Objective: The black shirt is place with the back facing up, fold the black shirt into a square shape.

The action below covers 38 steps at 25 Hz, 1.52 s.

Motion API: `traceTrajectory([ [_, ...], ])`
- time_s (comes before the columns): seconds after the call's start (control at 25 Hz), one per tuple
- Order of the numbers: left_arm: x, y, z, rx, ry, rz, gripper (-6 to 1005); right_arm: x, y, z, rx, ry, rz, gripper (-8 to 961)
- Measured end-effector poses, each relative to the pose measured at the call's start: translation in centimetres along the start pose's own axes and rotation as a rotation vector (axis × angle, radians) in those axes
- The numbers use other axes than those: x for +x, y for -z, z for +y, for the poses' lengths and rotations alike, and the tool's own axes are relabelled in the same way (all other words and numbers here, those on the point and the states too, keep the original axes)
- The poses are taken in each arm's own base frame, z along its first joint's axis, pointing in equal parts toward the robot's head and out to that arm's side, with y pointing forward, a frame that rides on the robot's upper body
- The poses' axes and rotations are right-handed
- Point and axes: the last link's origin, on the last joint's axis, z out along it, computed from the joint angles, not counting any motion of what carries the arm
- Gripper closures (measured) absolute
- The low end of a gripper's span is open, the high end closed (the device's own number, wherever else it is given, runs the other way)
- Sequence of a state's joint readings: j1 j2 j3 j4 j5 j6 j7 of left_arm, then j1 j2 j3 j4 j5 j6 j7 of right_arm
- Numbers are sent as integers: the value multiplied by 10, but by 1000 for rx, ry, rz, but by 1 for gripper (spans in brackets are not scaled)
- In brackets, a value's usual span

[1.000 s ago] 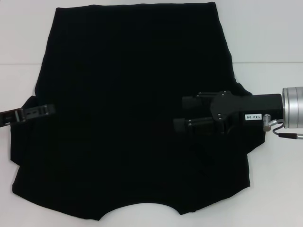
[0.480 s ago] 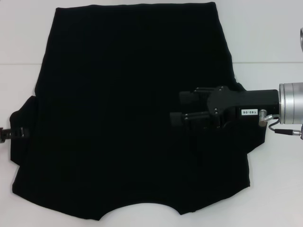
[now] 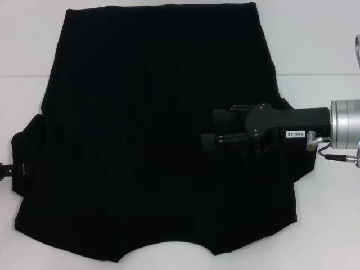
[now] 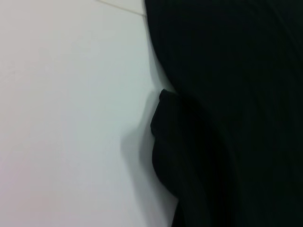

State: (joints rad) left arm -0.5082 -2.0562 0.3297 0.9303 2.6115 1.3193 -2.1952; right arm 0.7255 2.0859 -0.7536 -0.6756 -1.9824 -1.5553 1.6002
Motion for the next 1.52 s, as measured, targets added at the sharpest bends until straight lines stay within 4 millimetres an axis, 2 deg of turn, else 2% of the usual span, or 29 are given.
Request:
traceTrajectory([
  [0.56,2,-10,8,-7,-34,-32,127,0,0,0,0,-2,-7,72],
  [0.68,5,-10,8,-3,-23,-25,220,-1,0,1,-4,-2,-9,72],
  [1.12,8,-17,11,32,-50,-60,419,-2,1,0,1,4,-10,72],
  [1.32,8,-18,12,31,-50,-60,660,-3,1,0,1,6,-12,72],
  [1.52,8,-18,12,31,-49,-59,845,-3,2,0,3,4,-18,75],
])
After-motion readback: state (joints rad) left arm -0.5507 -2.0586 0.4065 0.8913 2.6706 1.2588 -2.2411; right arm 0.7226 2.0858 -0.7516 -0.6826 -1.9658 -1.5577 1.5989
